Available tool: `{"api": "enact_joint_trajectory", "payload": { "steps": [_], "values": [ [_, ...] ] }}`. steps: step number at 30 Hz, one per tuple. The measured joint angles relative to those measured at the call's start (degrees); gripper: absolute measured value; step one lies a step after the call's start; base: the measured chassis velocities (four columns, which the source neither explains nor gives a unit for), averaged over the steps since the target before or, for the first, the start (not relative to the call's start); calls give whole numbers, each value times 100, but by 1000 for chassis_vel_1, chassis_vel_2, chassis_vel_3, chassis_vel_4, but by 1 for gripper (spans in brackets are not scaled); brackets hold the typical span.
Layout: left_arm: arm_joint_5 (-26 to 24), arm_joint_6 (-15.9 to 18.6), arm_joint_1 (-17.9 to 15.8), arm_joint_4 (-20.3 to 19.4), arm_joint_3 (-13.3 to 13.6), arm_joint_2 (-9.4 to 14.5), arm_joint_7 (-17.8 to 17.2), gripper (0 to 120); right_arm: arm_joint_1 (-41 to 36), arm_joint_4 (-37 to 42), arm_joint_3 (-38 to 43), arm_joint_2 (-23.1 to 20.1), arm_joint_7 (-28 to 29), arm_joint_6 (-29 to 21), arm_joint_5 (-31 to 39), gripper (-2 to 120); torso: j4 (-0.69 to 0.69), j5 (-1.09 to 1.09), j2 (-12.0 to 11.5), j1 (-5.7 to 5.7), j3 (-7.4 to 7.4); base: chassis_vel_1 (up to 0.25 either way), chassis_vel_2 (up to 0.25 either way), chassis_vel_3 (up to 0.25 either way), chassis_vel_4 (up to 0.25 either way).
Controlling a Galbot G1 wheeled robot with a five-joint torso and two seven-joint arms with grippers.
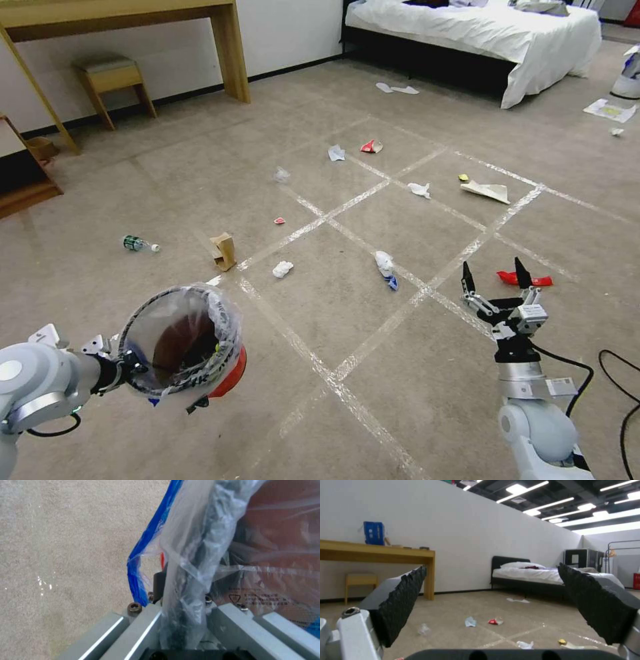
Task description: Pick up the trash bin and place the garbage on the floor into it.
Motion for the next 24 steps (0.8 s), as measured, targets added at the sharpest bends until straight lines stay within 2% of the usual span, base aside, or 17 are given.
{"api": "enact_joint_trajectory", "payload": {
  "steps": [10,15,24],
  "values": [
    [-34,124,35,31,-32,74,2,0,43,-83,1,-8,-22,-20,26,100,1,0,0,0,0,-59,60,60,-57],
    [-13,143,36,66,-8,191,41,0,65,-106,-2,-14,-44,-26,36,100,0,0,0,1,1,-85,89,92,-84],
    [51,153,1,105,83,192,77,0,95,-137,-1,-37,-46,-28,88,100,0,0,0,0,0,-62,76,67,-70]
  ]
}}
